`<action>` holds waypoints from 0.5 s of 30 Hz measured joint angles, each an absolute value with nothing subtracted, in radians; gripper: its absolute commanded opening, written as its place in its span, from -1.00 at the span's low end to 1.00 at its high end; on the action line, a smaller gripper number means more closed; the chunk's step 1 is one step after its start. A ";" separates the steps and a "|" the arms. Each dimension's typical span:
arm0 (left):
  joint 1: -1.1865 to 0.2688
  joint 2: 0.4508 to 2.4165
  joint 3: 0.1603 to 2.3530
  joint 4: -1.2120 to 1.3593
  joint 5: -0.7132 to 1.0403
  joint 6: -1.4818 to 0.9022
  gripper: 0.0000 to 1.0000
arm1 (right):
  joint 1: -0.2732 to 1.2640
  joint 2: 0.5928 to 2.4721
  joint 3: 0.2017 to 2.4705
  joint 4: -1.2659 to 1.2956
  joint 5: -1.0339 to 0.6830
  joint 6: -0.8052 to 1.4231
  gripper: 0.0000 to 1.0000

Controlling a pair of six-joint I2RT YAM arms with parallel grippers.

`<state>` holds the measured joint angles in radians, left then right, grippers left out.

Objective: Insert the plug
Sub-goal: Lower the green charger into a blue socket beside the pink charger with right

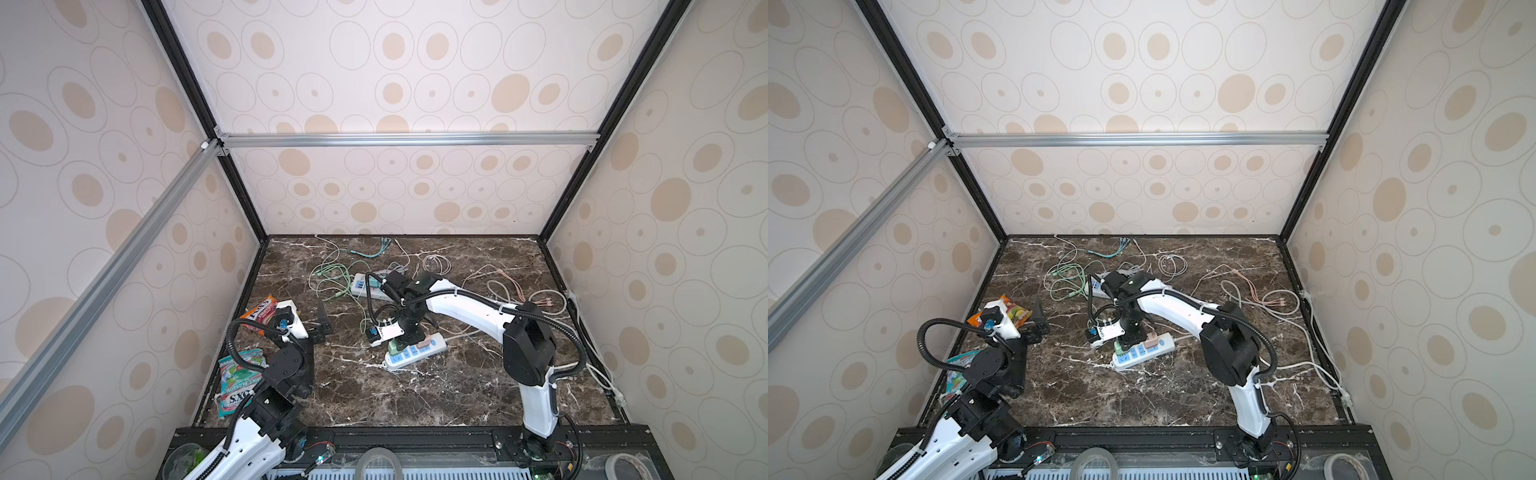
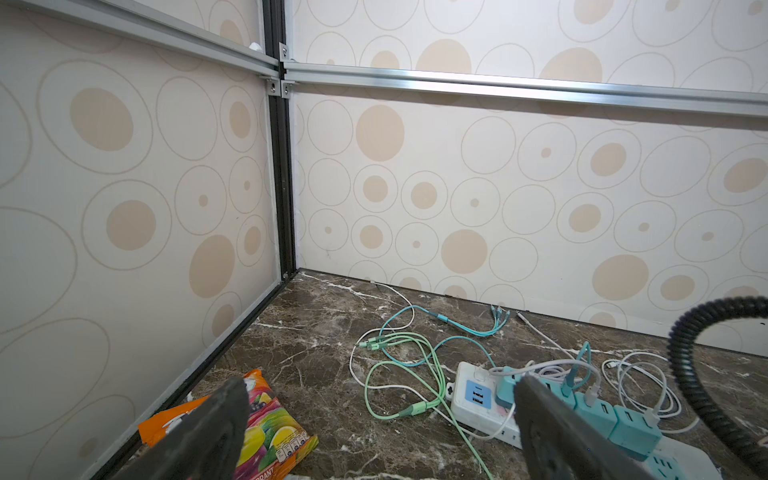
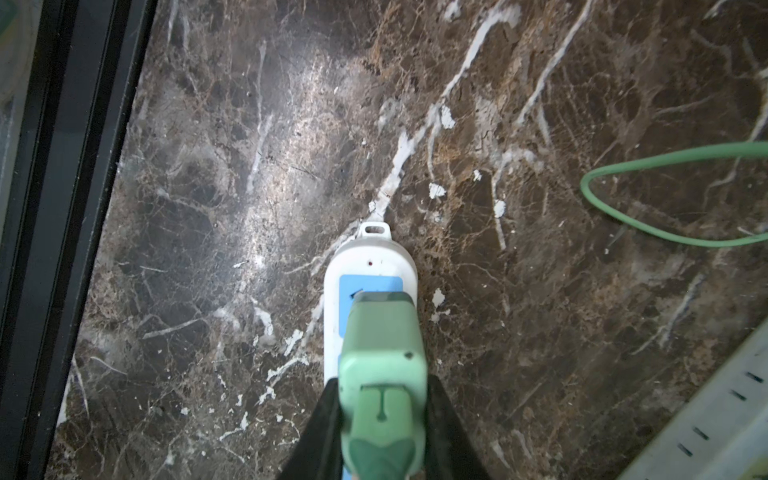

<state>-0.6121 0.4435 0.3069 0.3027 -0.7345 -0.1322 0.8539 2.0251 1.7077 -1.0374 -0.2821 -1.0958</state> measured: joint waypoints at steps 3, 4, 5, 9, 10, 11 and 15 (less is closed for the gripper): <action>-0.612 0.444 0.306 0.303 -0.733 -0.133 0.97 | 0.861 2.032 1.687 -1.017 -0.279 -1.090 -1.00; -0.612 0.444 0.305 0.302 -0.733 -0.134 0.97 | 0.862 2.032 1.684 -1.011 -0.279 -1.088 -1.00; -0.612 0.445 0.303 0.302 -0.731 -0.134 0.97 | 0.863 2.032 1.682 -1.008 -0.278 -1.086 -1.00; -0.611 0.450 0.299 0.302 -0.730 -0.135 0.97 | 0.868 2.038 1.666 -0.989 -0.268 -1.081 -1.00; -0.611 0.450 0.298 0.302 -0.730 -0.135 0.97 | 0.871 2.043 1.663 -0.985 -0.263 -1.082 -1.00; -0.611 0.451 0.298 0.302 -0.730 -0.135 0.97 | 0.876 2.043 1.663 -0.982 -0.250 -1.082 -1.00; -0.611 0.451 0.297 0.302 -0.727 -0.135 0.97 | 0.905 2.043 1.662 -0.981 -0.174 -1.081 -1.00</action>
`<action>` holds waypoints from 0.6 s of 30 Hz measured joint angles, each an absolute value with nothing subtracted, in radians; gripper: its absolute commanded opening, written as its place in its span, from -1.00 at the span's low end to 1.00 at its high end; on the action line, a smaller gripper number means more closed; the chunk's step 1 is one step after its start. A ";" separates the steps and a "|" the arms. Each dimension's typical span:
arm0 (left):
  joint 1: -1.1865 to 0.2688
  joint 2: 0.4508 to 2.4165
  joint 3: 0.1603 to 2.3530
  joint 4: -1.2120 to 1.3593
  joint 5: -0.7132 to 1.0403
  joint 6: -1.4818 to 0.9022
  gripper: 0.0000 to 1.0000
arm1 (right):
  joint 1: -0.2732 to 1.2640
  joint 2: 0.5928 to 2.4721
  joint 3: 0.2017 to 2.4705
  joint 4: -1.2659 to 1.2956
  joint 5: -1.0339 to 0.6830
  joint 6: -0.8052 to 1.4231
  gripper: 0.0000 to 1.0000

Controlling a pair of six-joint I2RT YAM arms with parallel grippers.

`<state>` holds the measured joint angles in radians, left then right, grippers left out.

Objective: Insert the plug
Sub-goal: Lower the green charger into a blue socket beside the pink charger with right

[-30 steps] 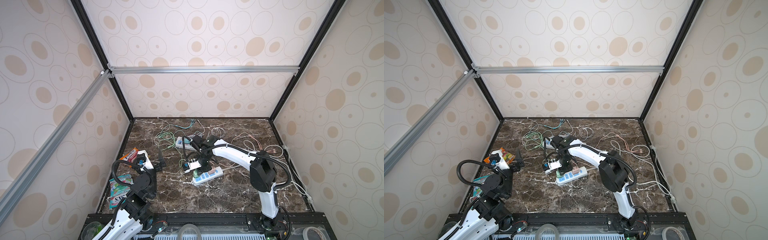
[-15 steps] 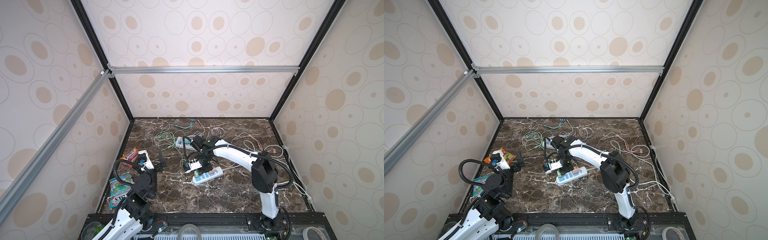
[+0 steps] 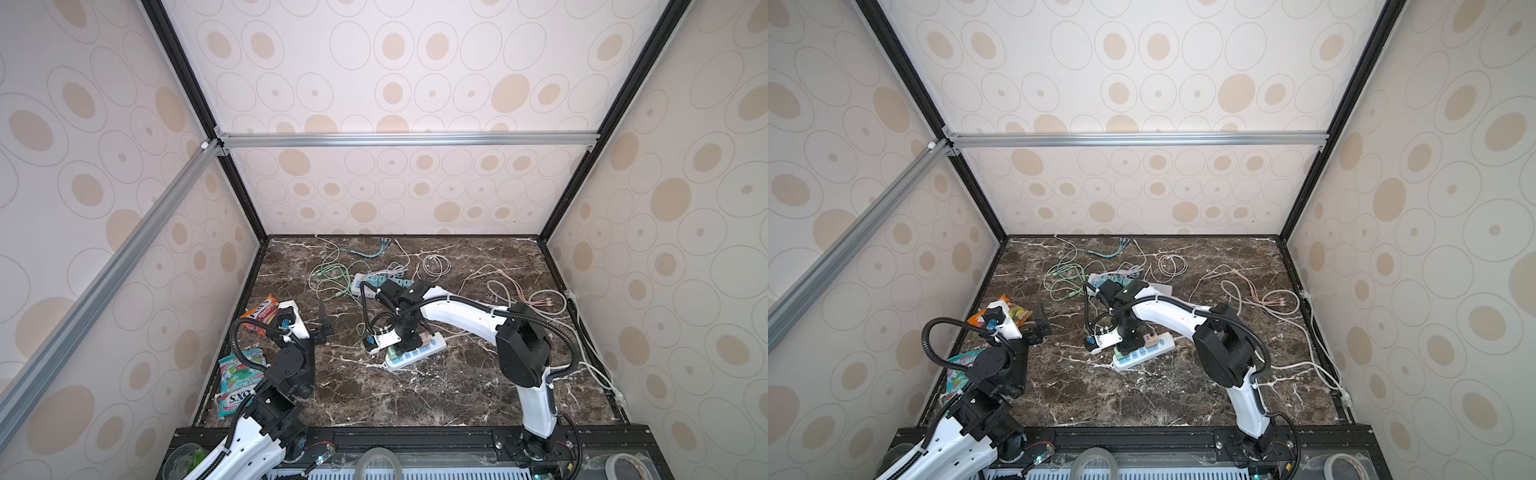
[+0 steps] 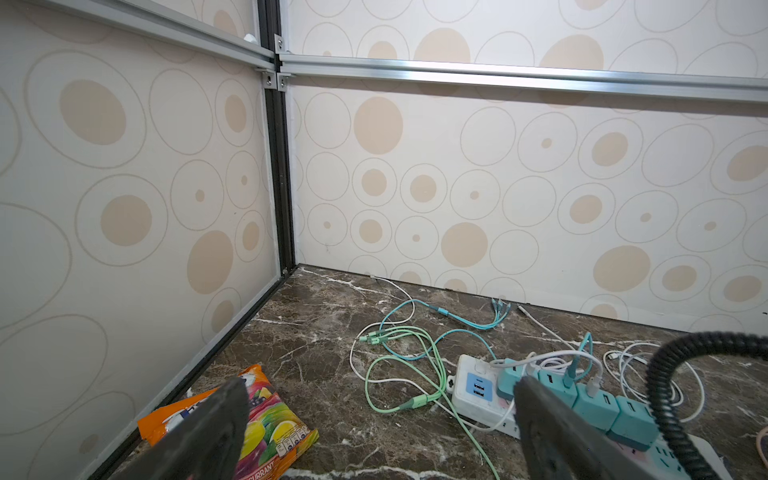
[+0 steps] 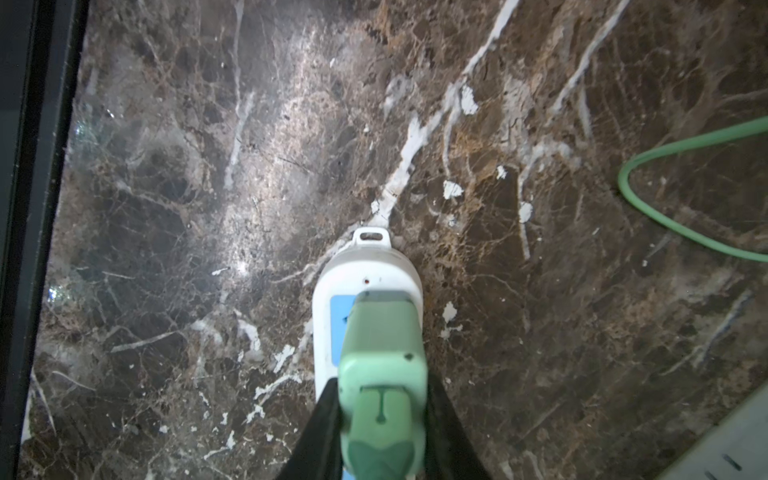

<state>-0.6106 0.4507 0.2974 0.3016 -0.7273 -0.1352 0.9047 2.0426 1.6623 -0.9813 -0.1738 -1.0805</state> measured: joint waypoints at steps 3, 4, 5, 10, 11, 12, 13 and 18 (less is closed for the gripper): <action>-0.609 0.451 0.296 0.302 -0.727 -0.136 0.97 | 0.929 2.041 1.662 -0.981 -0.107 -1.062 -1.00; -0.608 0.452 0.295 0.302 -0.726 -0.136 0.97 | 0.937 2.039 1.658 -0.978 -0.086 -1.055 -1.00; -0.607 0.454 0.294 0.302 -0.725 -0.136 0.97 | 0.944 2.033 1.650 -0.971 -0.068 -1.044 -1.00; -0.606 0.466 0.293 0.302 -0.721 -0.136 0.97 | 0.953 2.004 1.613 -0.930 -0.022 -0.944 -1.00; -0.606 0.469 0.293 0.302 -0.719 -0.136 0.97 | 0.953 2.005 1.617 -0.929 -0.003 -0.911 -1.00; -0.606 0.473 0.293 0.302 -0.719 -0.136 0.97 | 0.951 2.009 1.623 -0.930 0.019 -0.877 -1.00; -0.605 0.477 0.292 0.303 -0.716 -0.136 0.97 | 0.947 2.014 1.633 -0.934 0.038 -0.849 -1.00; -0.600 0.503 0.292 0.307 -0.700 -0.136 0.97 | 0.896 2.025 1.644 -0.910 0.111 -0.751 -1.00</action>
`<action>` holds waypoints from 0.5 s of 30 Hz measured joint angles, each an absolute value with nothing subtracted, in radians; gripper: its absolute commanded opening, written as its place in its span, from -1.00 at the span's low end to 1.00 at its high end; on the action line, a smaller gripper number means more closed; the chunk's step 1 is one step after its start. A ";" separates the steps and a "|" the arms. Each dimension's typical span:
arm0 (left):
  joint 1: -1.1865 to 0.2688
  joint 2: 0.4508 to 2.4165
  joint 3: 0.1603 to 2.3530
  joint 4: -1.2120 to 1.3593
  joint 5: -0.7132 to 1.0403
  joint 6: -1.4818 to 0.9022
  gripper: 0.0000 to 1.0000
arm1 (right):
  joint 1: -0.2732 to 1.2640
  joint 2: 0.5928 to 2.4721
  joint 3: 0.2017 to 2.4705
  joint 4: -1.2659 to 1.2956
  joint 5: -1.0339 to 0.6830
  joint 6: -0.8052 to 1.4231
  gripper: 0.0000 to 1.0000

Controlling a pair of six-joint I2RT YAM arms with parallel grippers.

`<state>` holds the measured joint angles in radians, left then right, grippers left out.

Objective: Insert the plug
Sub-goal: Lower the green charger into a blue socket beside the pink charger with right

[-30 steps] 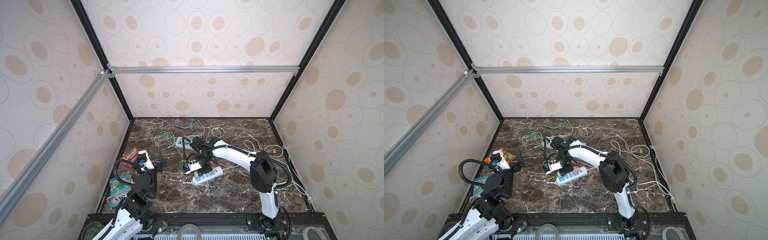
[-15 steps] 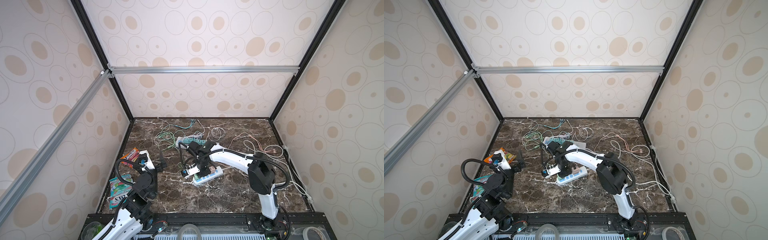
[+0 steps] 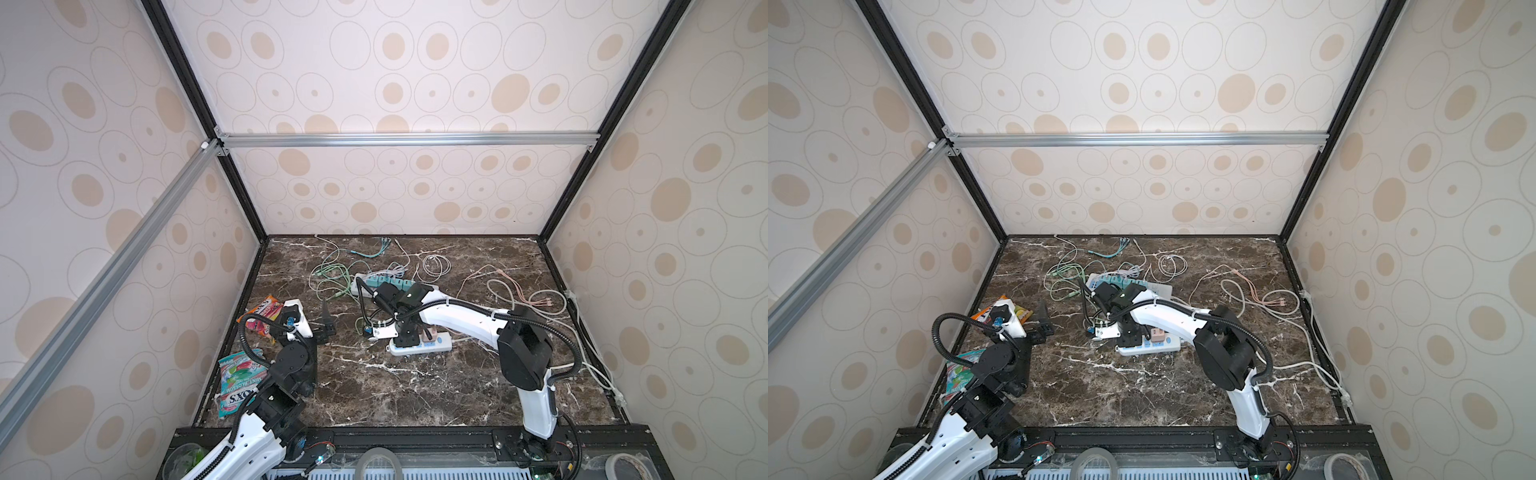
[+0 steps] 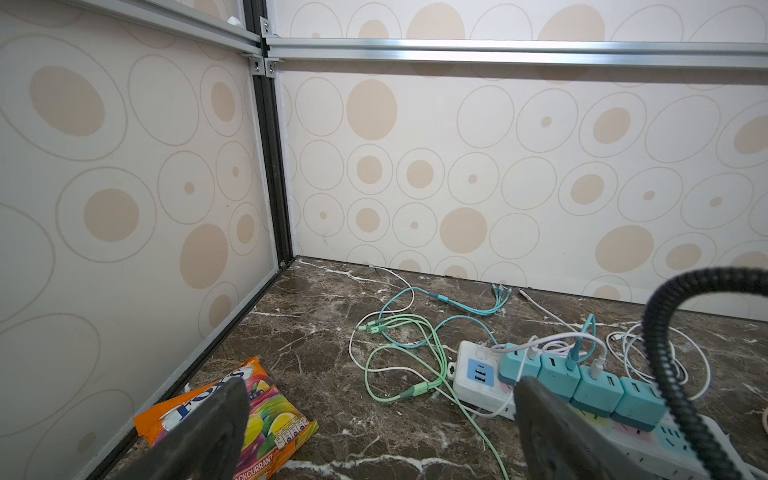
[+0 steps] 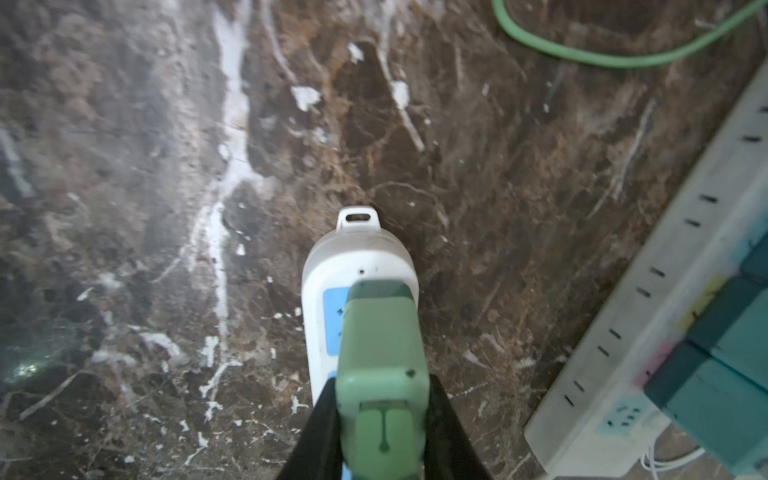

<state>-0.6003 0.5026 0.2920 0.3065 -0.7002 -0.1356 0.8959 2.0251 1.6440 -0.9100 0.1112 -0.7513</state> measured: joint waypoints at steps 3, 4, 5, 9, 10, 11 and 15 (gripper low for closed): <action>-0.600 0.515 0.292 0.307 -0.697 -0.135 0.97 | 0.864 2.021 1.633 -0.877 0.120 -0.748 -0.99; -0.600 0.516 0.292 0.307 -0.696 -0.136 0.97 | 0.857 2.021 1.632 -0.872 0.119 -0.749 -0.98; -0.599 0.517 0.292 0.307 -0.696 -0.136 0.97 | 0.850 2.021 1.633 -0.869 0.115 -0.750 -0.97; -0.595 0.517 0.292 0.308 -0.691 -0.136 0.97 | 0.831 2.042 1.666 -0.877 0.108 -0.765 -0.90; -0.595 0.517 0.292 0.308 -0.690 -0.136 0.97 | 0.828 2.049 1.675 -0.878 0.105 -0.773 -0.88; -0.595 0.517 0.292 0.308 -0.689 -0.136 0.97 | 0.825 2.054 1.684 -0.880 0.102 -0.780 -0.88; -0.593 0.517 0.292 0.308 -0.686 -0.136 0.97 | 0.817 2.078 1.720 -0.891 0.084 -0.807 -0.85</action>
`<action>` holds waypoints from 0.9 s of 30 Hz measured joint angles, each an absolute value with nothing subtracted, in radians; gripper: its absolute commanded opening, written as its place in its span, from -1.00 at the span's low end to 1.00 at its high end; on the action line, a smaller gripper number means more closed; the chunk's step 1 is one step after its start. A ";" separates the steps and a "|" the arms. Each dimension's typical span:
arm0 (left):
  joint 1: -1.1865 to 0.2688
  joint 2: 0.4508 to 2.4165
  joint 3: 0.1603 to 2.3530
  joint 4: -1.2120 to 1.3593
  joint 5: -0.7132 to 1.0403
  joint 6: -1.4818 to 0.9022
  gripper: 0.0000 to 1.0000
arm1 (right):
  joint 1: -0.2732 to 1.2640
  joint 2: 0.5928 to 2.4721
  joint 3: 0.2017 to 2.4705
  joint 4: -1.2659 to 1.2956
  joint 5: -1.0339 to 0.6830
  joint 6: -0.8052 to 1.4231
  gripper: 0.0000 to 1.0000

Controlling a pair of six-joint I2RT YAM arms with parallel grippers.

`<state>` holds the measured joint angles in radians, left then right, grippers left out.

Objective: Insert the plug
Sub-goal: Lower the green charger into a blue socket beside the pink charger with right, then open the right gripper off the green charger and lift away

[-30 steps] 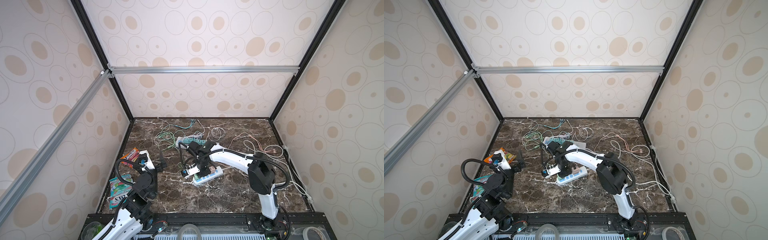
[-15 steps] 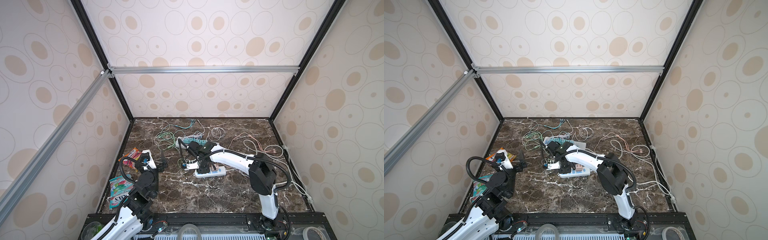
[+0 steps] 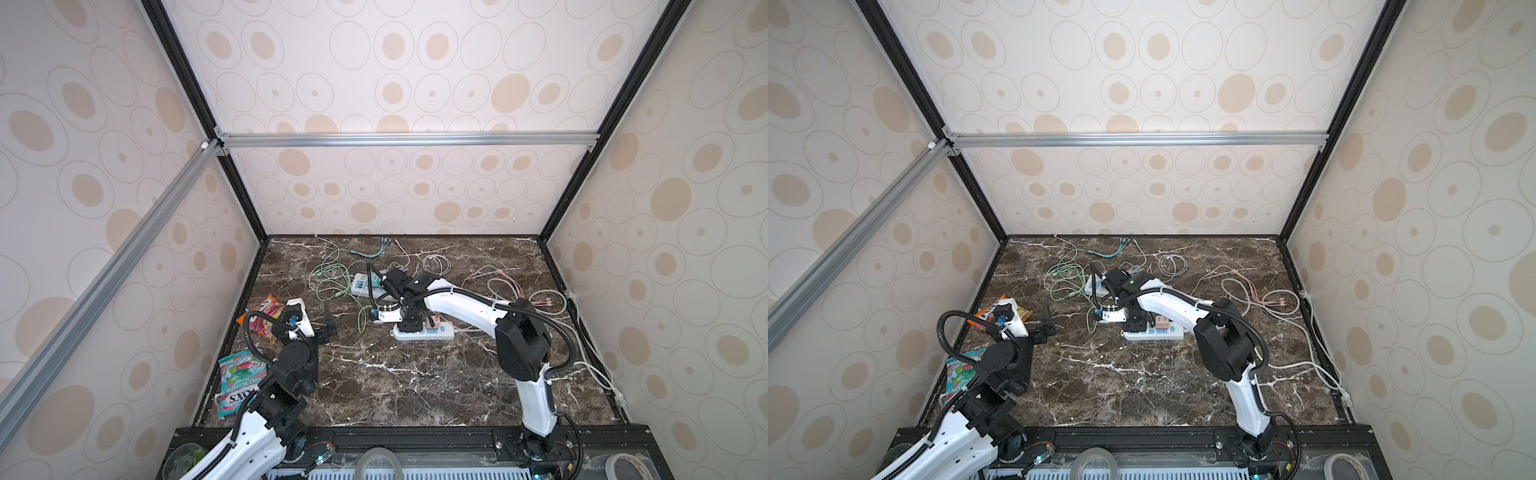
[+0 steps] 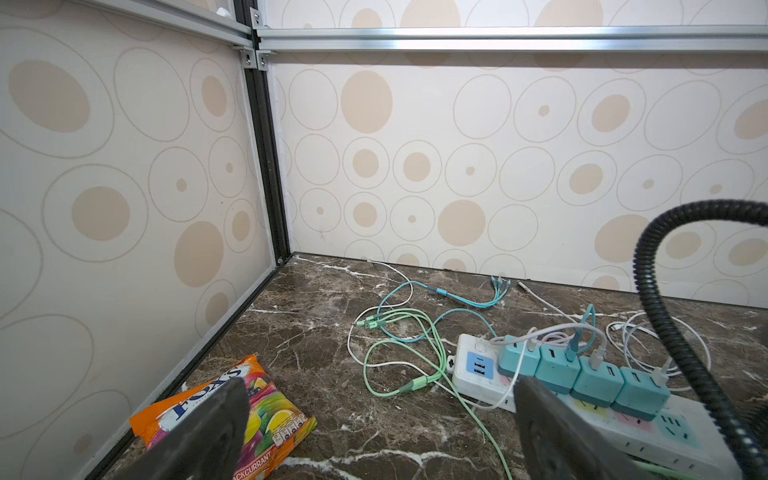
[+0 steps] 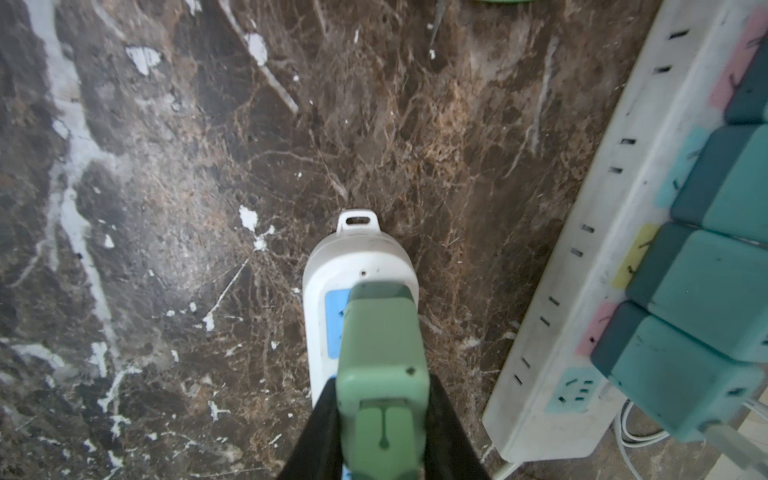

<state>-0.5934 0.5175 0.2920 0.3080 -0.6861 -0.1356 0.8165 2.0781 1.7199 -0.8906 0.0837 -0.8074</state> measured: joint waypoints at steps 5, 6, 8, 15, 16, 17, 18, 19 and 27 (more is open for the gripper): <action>-0.590 0.518 0.292 0.308 -0.683 -0.136 0.97 | 0.811 2.113 1.775 -0.909 0.071 -0.843 -0.69; -0.590 0.518 0.292 0.308 -0.683 -0.136 0.97 | 0.810 2.122 1.790 -0.917 0.068 -0.844 -0.64; -0.589 0.518 0.292 0.308 -0.682 -0.136 0.97 | 0.810 2.136 1.816 -0.931 0.060 -0.846 -0.58; -0.588 0.519 0.283 0.321 -0.679 -0.146 0.97 | 0.803 2.142 1.829 -0.956 0.020 -0.839 -0.05; -0.587 0.521 0.283 0.323 -0.678 -0.147 0.97 | 0.803 2.142 1.827 -0.965 0.012 -0.838 0.09; -0.585 0.524 0.282 0.325 -0.677 -0.149 0.97 | 0.803 2.141 1.825 -0.970 0.006 -0.832 0.19; -0.584 0.527 0.282 0.328 -0.677 -0.151 0.97 | 0.803 2.135 1.818 -0.970 -0.001 -0.829 0.36; -0.583 0.531 0.282 0.329 -0.675 -0.154 0.97 | 0.803 2.127 1.807 -0.972 -0.006 -0.826 0.51; -0.578 0.567 0.282 0.337 -0.655 -0.168 0.97 | 0.803 1.980 1.696 -0.952 -0.031 -0.826 0.97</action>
